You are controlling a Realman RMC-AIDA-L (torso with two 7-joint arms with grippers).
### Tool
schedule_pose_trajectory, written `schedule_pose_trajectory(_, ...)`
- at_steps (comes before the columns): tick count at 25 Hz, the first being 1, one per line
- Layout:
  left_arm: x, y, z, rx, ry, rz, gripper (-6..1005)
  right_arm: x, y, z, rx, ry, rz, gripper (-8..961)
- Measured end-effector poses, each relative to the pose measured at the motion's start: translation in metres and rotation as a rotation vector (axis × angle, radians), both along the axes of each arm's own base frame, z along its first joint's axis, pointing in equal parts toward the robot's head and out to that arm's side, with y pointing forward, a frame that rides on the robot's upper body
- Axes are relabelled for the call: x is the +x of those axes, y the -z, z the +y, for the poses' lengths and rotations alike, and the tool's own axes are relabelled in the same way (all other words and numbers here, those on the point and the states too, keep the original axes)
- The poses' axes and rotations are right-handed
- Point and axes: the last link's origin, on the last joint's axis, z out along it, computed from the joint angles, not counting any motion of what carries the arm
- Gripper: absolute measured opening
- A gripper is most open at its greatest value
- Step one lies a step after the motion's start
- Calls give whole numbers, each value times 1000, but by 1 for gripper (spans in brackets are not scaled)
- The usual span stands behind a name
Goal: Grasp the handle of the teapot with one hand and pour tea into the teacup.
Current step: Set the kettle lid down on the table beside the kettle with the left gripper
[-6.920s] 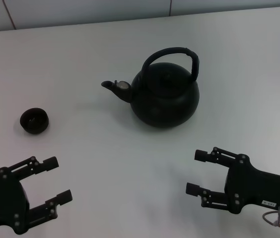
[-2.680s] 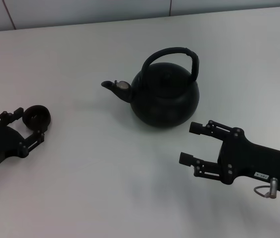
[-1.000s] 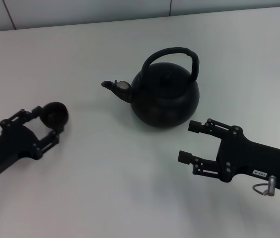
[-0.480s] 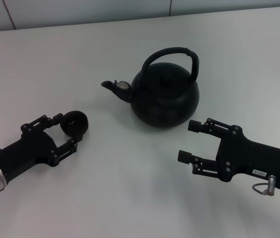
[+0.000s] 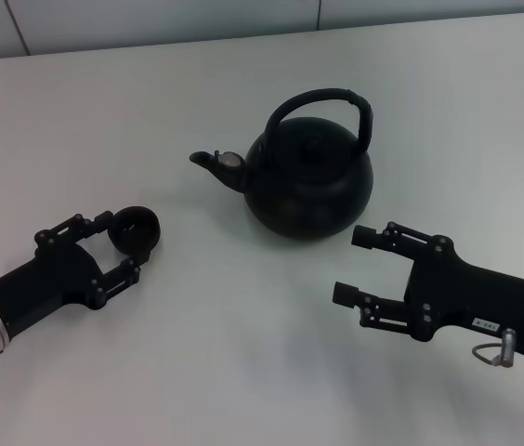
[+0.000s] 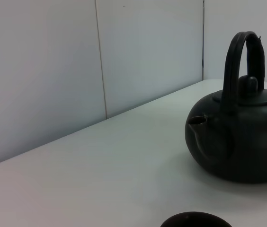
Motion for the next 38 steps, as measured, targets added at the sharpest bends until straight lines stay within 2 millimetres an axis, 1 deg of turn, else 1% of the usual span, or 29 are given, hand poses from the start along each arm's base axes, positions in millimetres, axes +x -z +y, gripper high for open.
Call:
schedule_pose_trajectory(30,0,-2,2,-3,5,8,661,-1,0,2,2,-5,0,783)
schedule_pose_trajectory(38,-1,-2,5,-39,-20,6,660,-1,0,2,3,-3,-2,785)
